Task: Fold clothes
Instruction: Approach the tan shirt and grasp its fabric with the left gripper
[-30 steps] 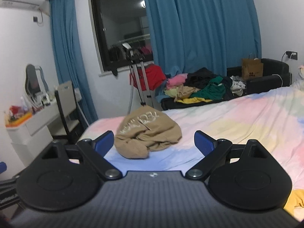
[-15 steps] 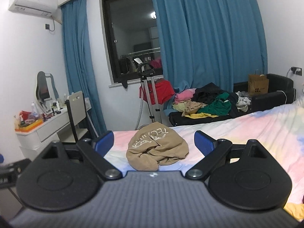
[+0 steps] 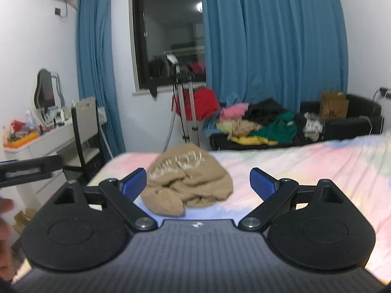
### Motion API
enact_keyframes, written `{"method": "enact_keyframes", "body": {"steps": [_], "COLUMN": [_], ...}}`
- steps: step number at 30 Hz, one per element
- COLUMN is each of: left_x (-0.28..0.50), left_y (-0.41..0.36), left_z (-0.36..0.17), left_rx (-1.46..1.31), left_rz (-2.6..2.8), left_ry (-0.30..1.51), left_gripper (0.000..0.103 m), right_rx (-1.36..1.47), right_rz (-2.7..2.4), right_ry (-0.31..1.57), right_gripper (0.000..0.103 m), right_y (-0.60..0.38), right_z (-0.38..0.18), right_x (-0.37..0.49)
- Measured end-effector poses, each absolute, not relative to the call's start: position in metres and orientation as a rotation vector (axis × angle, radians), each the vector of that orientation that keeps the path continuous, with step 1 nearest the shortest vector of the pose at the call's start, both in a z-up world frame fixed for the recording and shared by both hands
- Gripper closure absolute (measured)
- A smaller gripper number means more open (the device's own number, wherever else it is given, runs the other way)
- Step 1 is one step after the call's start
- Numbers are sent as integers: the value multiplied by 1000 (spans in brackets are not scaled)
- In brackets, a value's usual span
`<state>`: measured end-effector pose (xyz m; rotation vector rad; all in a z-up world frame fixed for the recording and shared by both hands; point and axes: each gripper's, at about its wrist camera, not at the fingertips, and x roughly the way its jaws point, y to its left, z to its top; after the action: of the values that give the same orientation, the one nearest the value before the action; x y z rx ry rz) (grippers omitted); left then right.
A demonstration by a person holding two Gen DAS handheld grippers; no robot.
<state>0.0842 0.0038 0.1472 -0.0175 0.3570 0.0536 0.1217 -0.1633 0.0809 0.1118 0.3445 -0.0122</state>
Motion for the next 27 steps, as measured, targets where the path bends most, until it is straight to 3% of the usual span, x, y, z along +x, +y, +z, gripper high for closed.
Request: {"method": "enact_keyframes", "body": {"steps": [12, 23, 24, 26, 27], "left_x": [251, 380, 386, 389, 387], "left_y": [-55, -77, -76, -72, -70], "left_z": [-38, -115, -119, -121, -121], "left_rx": [120, 190, 179, 140, 119], "left_rz": [-68, -12, -8, -39, -66], "left_ry": [504, 585, 590, 578, 573], "left_gripper": [1, 4, 6, 24, 45], "right_rx": [199, 236, 247, 268, 274], "right_rz": [-10, -12, -13, -17, -22], "right_ry": [540, 569, 563, 560, 565], "right_gripper": [10, 10, 10, 10, 10], "right_y": [-189, -212, -215, -221, -222], "right_z": [-56, -99, -103, -112, -117], "right_x": [199, 257, 259, 263, 267]}}
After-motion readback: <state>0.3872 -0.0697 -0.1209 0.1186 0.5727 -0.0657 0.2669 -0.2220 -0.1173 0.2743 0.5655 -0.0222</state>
